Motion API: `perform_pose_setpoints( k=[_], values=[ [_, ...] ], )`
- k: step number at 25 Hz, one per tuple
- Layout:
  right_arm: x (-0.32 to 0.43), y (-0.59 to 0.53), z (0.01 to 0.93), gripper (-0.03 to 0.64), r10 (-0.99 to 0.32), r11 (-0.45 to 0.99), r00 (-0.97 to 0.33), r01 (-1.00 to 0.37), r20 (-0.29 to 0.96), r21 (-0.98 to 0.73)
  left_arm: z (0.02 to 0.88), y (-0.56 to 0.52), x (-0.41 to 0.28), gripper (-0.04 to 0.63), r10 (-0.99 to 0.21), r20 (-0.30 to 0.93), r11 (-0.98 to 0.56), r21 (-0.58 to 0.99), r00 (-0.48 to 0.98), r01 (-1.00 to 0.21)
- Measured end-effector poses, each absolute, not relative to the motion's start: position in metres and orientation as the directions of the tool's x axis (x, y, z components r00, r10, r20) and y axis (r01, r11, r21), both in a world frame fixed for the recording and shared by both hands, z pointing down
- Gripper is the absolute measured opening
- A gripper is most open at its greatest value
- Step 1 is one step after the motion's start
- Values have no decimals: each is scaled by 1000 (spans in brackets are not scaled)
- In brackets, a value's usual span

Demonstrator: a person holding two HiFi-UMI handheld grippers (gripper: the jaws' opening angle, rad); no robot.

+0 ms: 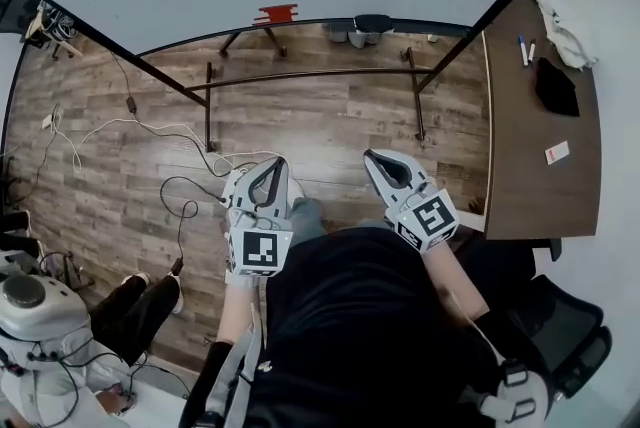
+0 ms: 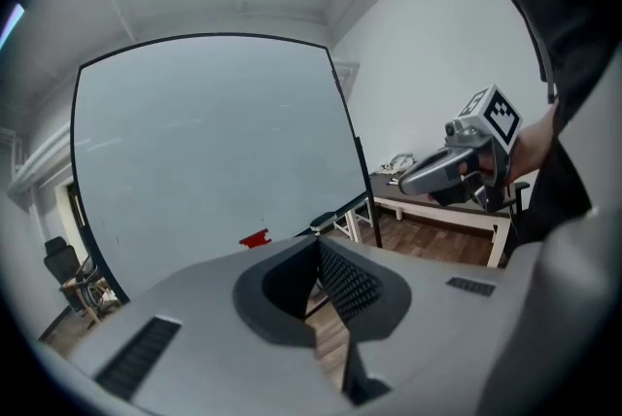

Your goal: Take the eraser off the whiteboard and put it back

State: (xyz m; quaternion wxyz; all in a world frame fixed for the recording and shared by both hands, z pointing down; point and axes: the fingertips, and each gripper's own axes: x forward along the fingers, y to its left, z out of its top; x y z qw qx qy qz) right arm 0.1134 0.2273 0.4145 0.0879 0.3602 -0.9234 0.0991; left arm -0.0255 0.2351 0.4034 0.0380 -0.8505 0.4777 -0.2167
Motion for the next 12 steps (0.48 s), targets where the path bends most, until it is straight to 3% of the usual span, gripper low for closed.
perform_pose_setpoints(
  k=[12],
  values=[
    [3, 140, 427, 17, -693, 645, -657, -749, 298, -151, 417, 132, -135, 6, -761, 314, -639, -214, 568, -738]
  ],
)
